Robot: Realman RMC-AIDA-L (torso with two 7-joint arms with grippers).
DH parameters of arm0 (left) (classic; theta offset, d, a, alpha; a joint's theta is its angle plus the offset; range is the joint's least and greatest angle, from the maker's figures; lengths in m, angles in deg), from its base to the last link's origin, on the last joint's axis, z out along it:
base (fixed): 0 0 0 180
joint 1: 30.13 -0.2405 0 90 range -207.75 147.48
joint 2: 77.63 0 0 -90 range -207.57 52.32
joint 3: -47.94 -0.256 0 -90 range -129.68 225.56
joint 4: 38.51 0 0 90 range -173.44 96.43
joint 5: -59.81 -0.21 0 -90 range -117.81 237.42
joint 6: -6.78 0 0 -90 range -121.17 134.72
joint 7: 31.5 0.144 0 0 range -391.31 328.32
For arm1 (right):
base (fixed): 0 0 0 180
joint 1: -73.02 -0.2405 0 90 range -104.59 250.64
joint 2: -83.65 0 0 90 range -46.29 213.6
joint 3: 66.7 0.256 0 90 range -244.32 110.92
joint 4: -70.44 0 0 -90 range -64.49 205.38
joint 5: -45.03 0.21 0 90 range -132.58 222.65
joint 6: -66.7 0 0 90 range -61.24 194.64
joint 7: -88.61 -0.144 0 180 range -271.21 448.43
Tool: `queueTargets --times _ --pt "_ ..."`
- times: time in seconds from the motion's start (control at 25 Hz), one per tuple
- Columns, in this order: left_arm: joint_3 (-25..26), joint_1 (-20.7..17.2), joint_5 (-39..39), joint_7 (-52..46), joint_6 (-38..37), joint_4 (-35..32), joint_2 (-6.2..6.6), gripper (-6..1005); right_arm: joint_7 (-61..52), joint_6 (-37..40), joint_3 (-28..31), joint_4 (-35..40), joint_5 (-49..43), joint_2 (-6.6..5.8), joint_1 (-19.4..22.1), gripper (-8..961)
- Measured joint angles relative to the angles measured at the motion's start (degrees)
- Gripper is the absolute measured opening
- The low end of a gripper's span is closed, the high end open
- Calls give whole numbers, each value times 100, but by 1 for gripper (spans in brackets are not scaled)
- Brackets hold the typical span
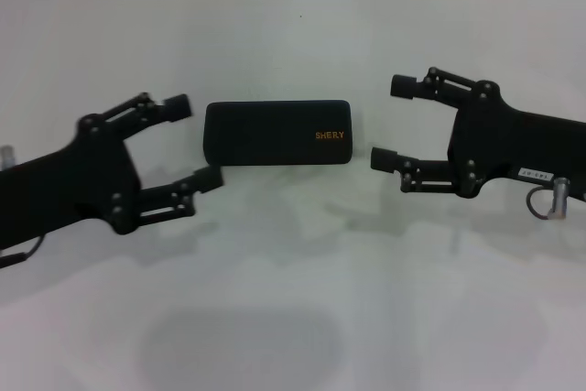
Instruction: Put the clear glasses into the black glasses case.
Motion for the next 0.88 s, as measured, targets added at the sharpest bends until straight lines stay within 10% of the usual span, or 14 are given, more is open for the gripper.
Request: queueTargets --times 0.48,0.88 --pt "161 -75 -740 -102 -872 -64 248 889 -105 -50 -744 24 -187 -40 -351 872" --pt "163 -121 -1073 -111 -926 -33 214 889 -353 -99 -939 -3 -348 -19 -436 872"
